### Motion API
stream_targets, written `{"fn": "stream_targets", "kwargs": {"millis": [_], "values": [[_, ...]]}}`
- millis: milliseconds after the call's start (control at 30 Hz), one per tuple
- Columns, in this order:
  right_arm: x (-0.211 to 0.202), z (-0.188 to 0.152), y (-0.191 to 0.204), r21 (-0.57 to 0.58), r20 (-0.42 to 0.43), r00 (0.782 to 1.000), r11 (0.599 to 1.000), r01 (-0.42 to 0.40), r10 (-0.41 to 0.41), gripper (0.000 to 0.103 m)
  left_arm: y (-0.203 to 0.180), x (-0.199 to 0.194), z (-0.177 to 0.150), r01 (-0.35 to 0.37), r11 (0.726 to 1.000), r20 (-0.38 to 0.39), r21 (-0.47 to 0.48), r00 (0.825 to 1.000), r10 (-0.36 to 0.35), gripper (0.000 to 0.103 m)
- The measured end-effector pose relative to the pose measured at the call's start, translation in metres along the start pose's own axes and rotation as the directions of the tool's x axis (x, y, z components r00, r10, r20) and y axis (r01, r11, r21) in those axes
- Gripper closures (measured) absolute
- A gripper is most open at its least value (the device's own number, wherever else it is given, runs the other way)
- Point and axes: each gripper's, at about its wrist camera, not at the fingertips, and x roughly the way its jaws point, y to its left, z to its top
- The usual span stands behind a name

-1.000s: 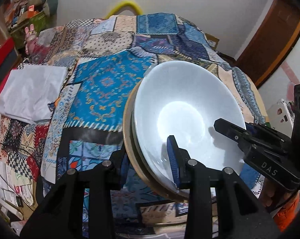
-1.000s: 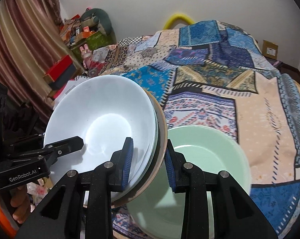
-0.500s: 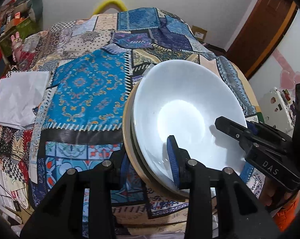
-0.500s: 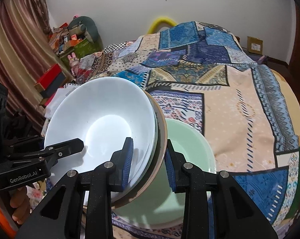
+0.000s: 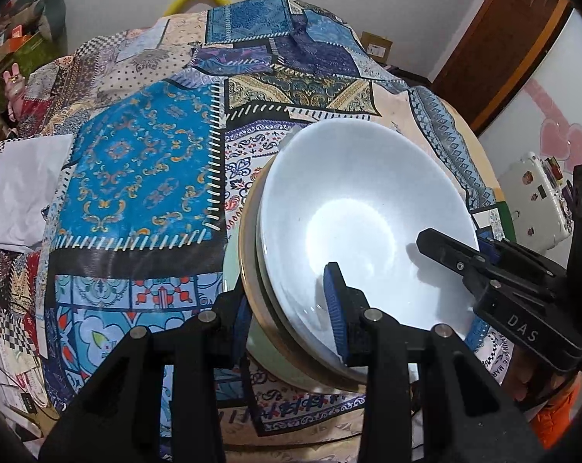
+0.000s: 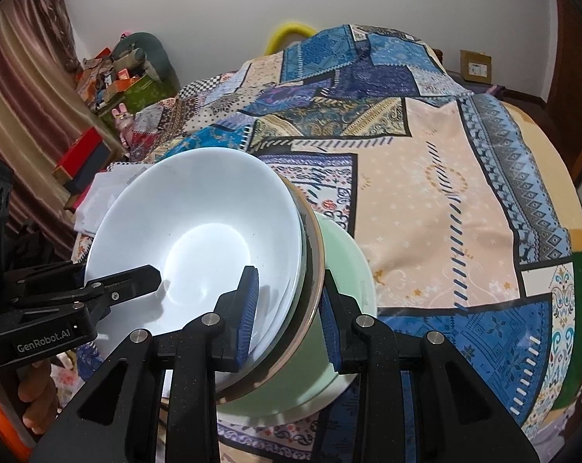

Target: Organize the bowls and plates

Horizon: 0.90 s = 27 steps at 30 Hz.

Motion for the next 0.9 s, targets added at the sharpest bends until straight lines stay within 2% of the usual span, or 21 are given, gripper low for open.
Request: {"fn": "stream_targets", "kwargs": {"millis": [267, 667, 800, 900], "values": [[0.015, -0.005, -0.009, 0.020, -0.039, 0.999, 1.000, 0.000, 0.001, 0.075, 0.002, 0.020, 0.000, -0.006, 1.000, -0.036, -0.006, 0.999, 0.006, 0.068], [0.013, -0.005, -0.008, -0.016, -0.015, 1.000, 1.000, -0.010, 0.010, 0.072, 0.009, 0.027, -0.004, 0.017, 1.000, -0.046, -0.020, 0.999, -0.018, 0.068], [0.006, -0.003, -0.008, -0.023, 0.005, 1.000, 0.999, 0.026, -0.026, 0.072, 0.008, 0.012, -0.003, -0.053, 0.999, 0.009, -0.002, 0.999, 0.053, 0.067], [-0.005, -0.003, -0.009, -0.027, 0.020, 0.999, 0.999, 0.045, -0.045, 0.066, 0.013, -0.004, -0.002, -0.058, 0.998, 0.045, -0.020, 0.997, 0.059, 0.067]]}}
